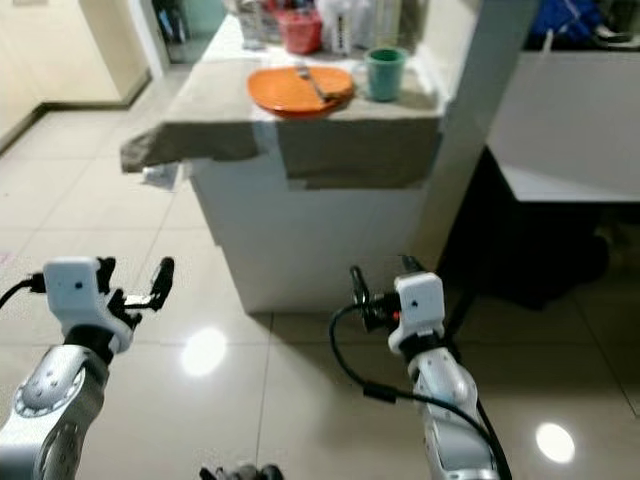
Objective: Setting the table
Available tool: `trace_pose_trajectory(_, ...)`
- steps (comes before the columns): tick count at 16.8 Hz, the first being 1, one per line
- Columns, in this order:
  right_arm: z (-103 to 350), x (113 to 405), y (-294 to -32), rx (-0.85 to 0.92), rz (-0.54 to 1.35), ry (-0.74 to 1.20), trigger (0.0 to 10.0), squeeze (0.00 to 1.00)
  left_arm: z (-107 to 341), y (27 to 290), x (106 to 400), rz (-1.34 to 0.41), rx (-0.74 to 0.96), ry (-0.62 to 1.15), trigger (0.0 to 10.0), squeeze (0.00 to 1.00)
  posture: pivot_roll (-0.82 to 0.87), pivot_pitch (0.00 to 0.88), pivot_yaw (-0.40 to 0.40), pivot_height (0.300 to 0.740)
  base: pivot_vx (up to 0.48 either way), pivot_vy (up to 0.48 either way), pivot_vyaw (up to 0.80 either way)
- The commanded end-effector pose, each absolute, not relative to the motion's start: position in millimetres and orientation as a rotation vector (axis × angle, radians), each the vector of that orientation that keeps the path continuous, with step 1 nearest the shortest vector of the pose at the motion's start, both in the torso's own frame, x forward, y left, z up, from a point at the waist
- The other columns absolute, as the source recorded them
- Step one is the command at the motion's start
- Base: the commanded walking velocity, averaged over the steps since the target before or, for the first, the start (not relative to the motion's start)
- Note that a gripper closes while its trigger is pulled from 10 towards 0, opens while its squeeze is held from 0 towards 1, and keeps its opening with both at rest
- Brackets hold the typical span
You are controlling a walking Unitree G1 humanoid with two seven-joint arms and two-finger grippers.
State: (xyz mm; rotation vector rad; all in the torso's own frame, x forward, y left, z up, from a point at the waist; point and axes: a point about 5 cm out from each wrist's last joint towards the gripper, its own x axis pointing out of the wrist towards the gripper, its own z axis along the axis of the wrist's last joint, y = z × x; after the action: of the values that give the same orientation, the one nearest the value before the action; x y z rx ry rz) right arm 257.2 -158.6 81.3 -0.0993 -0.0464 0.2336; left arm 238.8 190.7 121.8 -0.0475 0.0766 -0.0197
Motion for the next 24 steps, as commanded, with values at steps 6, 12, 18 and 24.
trace_pose_trajectory(6, 86.4, 263.9, -157.5, -0.161, 0.219, -0.061, 10.0, 0.00, 123.0, 186.9, 246.5, -0.023, -0.037, 0.067, 10.0, 0.00, -0.09, 0.005, 0.083, 0.740, 0.000, 0.000, 0.00)
trace_pose_trajectory(12, 110.5, 282.5, -157.5, -0.127, 0.128, -0.179, 10.0, 0.00, 137.4, 189.2, 249.6, -0.049, 0.018, 0.003, 10.0, 0.00, -0.07, 0.000, 0.089, 0.740, 0.190, 0.258, 0.00)
trace_pose_trajectory(18, 99.4, 279.2, -149.2, -0.115, 0.156, -0.146, 10.0, 0.00, 136.8, 187.9, 246.0, -0.090, 0.058, 0.007, 10.0, 0.00, -0.06, 0.004, 0.099, 0.740, 0.309, 0.361, 0.00)
trace_pose_trajectory(24, 97.4, 279.5, -142.4, -0.128, 0.197, -0.150, 10.0, 0.00, 136.3, 184.0, 246.7, -0.119, 0.108, 0.003, 10.0, 0.00, -0.05, 0.000, 0.094, 0.740, 0.480, 0.000, 0.00)
